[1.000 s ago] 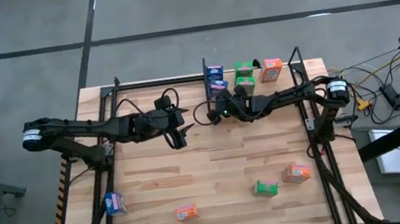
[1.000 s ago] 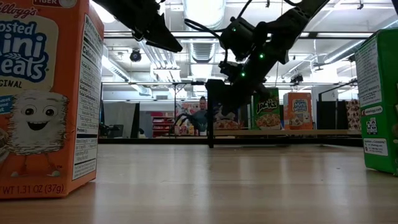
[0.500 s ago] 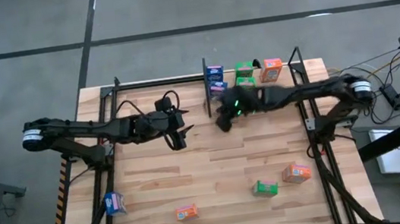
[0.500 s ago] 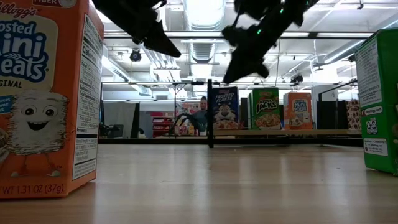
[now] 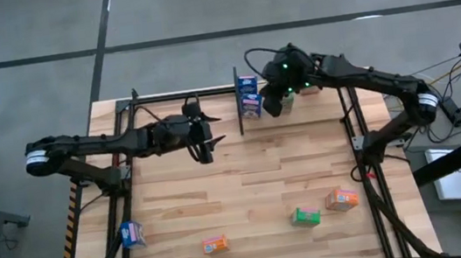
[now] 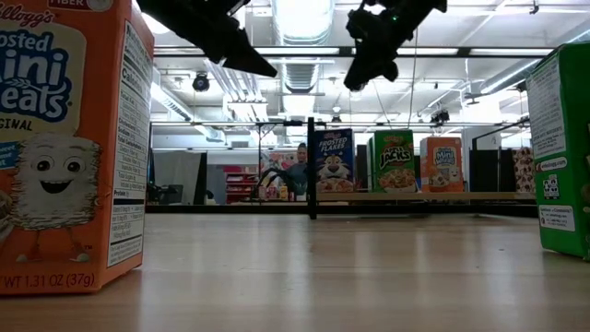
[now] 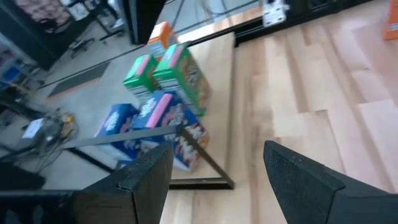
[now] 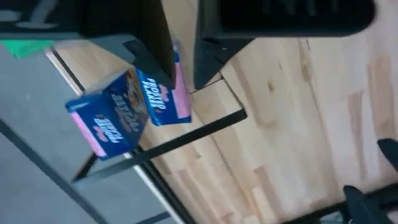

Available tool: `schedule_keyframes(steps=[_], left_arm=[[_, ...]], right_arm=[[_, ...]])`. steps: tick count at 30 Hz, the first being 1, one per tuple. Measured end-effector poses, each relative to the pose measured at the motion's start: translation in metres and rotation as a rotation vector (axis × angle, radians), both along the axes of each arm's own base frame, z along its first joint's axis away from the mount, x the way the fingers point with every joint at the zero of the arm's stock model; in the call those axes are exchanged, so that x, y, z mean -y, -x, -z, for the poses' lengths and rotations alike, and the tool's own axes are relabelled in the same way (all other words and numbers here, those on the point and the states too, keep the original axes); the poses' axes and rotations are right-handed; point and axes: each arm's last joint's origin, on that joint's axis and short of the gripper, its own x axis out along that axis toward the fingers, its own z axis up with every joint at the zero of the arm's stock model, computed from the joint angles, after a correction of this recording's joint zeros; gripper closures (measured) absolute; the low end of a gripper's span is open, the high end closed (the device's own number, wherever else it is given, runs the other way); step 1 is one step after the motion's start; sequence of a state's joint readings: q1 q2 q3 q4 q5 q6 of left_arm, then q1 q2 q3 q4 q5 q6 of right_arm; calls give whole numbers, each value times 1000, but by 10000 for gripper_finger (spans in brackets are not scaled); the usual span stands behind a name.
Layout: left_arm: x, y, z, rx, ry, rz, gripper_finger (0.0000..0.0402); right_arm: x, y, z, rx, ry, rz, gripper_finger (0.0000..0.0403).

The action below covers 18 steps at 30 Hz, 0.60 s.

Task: Stack cereal on shelf
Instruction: Put the top blue cereal box on the shelf aligned with the other blue cereal box on the shelf

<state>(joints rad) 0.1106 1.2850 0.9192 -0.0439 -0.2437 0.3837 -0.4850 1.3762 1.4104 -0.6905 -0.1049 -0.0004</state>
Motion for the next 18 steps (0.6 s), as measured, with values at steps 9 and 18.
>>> schedule_keyframes(steps=[9,18], left_arm=[[-1,1,-1,-16,-43,35,168],[-2,2,0,-39,-80,47,168]], right_arm=[[8,-16,22,-150,126,-183,228],[16,-32,51,-214,113,-216,144]])
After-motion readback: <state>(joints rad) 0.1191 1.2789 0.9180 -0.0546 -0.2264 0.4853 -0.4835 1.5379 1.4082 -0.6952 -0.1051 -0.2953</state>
